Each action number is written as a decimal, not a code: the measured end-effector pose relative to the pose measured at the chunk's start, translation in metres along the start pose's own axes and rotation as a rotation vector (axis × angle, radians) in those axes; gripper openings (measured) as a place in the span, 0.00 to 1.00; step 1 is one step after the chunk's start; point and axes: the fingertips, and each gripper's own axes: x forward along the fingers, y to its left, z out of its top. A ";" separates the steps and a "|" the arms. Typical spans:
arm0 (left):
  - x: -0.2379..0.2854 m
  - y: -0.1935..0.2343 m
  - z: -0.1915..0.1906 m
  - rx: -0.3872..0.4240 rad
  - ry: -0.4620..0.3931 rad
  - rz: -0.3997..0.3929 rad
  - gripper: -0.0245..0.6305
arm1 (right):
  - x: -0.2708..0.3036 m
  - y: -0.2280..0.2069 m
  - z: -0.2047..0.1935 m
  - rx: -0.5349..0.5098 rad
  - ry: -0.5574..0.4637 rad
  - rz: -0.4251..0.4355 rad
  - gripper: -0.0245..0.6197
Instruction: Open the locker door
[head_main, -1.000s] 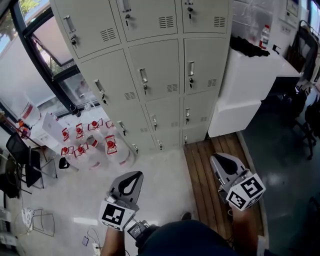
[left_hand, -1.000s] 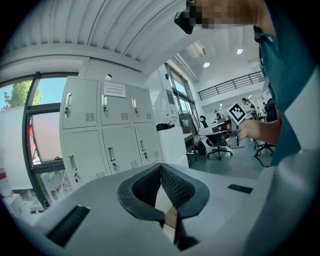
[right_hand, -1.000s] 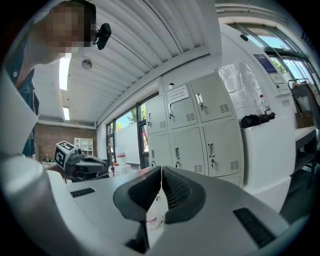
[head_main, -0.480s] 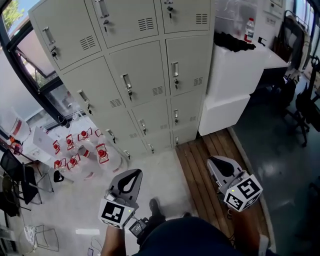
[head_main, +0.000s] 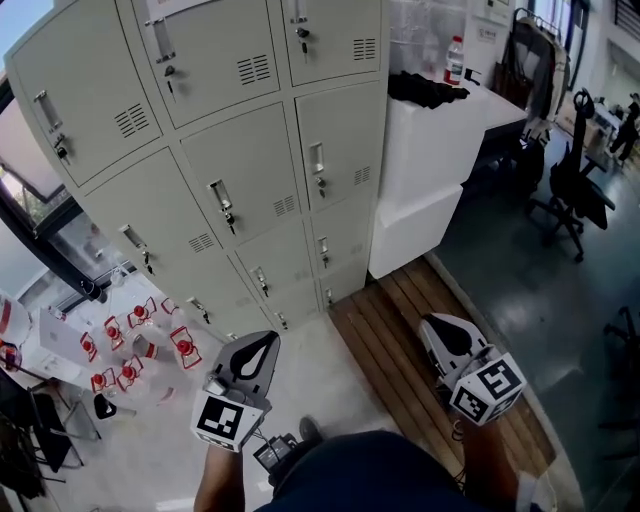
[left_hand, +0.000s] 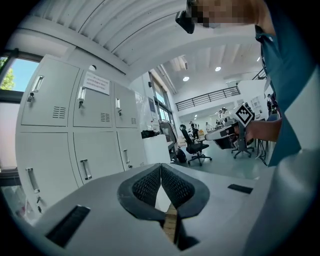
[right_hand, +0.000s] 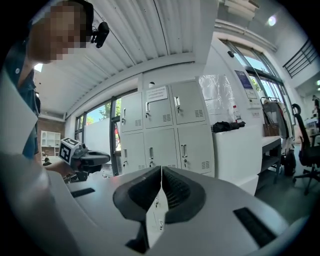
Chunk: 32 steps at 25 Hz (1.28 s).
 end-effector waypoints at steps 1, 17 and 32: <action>0.001 0.007 -0.003 0.002 0.000 -0.012 0.07 | 0.005 0.003 0.000 0.003 -0.003 -0.009 0.10; 0.020 0.089 -0.025 0.000 -0.020 -0.146 0.07 | 0.054 0.021 -0.004 0.019 0.004 -0.177 0.10; 0.021 0.165 -0.038 -0.044 -0.047 -0.153 0.07 | 0.123 0.033 0.018 -0.021 0.041 -0.208 0.10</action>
